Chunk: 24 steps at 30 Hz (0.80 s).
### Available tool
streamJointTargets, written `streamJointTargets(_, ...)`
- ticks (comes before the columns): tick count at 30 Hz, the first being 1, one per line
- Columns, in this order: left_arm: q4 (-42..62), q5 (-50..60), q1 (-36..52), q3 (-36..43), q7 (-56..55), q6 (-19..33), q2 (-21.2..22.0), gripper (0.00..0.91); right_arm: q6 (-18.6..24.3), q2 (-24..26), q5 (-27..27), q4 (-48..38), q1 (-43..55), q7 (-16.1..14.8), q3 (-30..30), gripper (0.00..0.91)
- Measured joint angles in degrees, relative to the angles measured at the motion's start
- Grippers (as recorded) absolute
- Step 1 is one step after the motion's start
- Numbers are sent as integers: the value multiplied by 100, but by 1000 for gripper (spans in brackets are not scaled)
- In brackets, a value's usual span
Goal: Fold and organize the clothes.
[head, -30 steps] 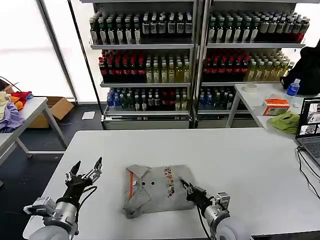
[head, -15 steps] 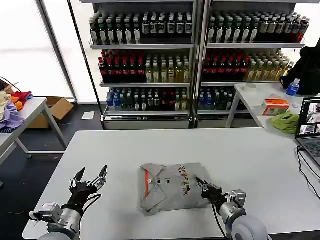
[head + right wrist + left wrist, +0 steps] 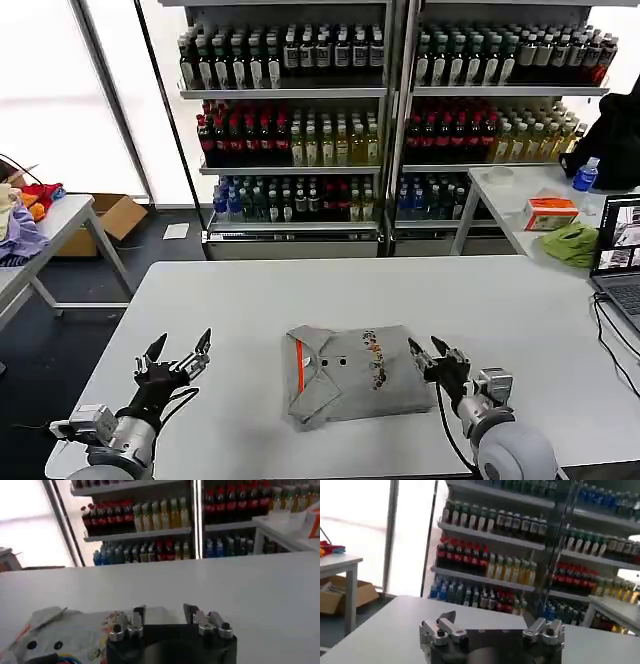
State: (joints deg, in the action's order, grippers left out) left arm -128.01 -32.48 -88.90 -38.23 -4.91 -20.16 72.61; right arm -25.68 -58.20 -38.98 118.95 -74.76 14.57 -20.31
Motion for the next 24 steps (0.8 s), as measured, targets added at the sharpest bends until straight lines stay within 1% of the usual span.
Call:
streamJointTargets(4,-38,-13,-33,-49,15,-2,21,907,104,-136,245,2,229,-8,239,907)
streamJointTargets(10,-43,-13,-87,-103,26,-3,98,907,207,-509,817,-375,709,49,881,907)
streamJointTargets(16,-79,-61,-98,-186,45,-20,153,907,-79,-765,1258,-774,1095,117,1495,907)
streamJointTargets(24,-133,-188,-76,-228,25,-62,230,907,-428,-814,1582,-1040,1250,227,2053,907)
